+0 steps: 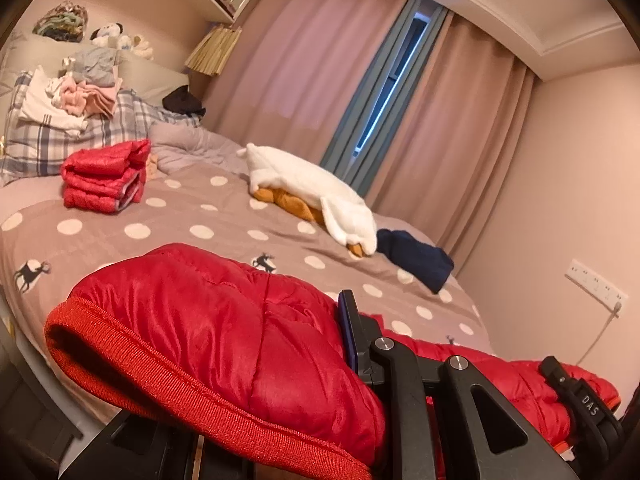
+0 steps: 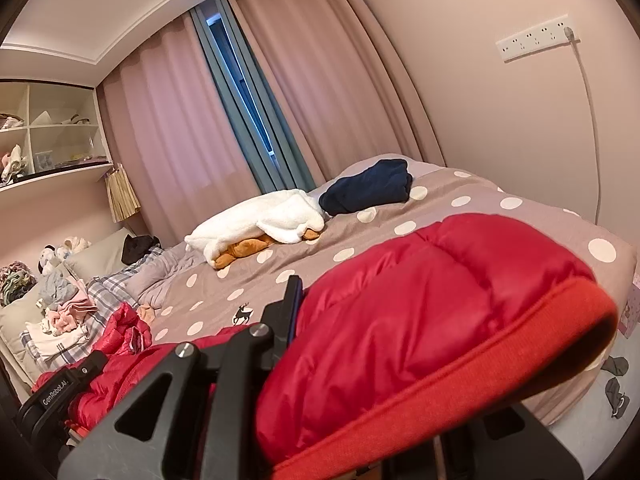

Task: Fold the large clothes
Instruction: 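Hold the folded ribbed hem with both tools and press it onto the body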

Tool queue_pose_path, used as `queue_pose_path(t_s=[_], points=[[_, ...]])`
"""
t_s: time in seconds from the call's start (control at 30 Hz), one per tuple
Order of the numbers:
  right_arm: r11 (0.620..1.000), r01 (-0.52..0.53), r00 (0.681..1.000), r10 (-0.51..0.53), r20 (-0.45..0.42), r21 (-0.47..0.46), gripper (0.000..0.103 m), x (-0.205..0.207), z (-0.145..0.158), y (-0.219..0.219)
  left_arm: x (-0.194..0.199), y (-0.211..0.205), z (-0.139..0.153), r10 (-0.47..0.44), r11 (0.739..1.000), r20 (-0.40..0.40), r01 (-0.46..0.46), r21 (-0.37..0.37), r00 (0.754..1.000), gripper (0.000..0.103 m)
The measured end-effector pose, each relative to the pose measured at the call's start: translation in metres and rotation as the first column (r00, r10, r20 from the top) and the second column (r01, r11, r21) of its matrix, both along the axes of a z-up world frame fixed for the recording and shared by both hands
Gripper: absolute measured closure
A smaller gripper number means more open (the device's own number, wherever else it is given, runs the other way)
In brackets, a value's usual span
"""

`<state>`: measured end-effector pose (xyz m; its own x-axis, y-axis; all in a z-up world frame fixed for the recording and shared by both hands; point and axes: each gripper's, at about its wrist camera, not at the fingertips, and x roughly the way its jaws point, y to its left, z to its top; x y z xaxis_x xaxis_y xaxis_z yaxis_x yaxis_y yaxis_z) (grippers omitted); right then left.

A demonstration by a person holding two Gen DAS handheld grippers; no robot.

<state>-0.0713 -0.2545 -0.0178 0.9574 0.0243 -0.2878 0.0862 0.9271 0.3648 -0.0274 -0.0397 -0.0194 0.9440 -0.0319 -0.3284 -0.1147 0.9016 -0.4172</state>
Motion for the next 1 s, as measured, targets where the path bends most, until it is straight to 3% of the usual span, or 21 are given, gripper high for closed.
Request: queue_pose_path(t_s=[0.2,0.57,0.73,1.0], points=[[1.000,-0.004,1.000,0.004,0.023,-0.011,0.084,-0.002,0.003,0.002,0.002,0.000,0.002,0.007,1.000,0.014,-0.007,0.001,1.000,0.083],[1.000,0.005,1.000,-0.005,-0.016,-0.029,0.084,0.014,-0.006,0.005,0.021,0.001,-0.006,0.019,1.000,-0.011,-0.019,0.000,1.000,0.083],[0.999,0.002,0.999,-0.003,-0.032,-0.037,0.083,0.031,-0.009,0.007,0.039,0.001,-0.007,0.029,1.000,-0.015,-0.029,-0.009,0.999,0.083],[1.000,0.005,0.999,-0.007,-0.037,-0.031,0.083,0.070,-0.004,0.005,0.075,-0.008,-0.003,0.071,0.997,-0.013,-0.071,0.040,0.997,0.083]])
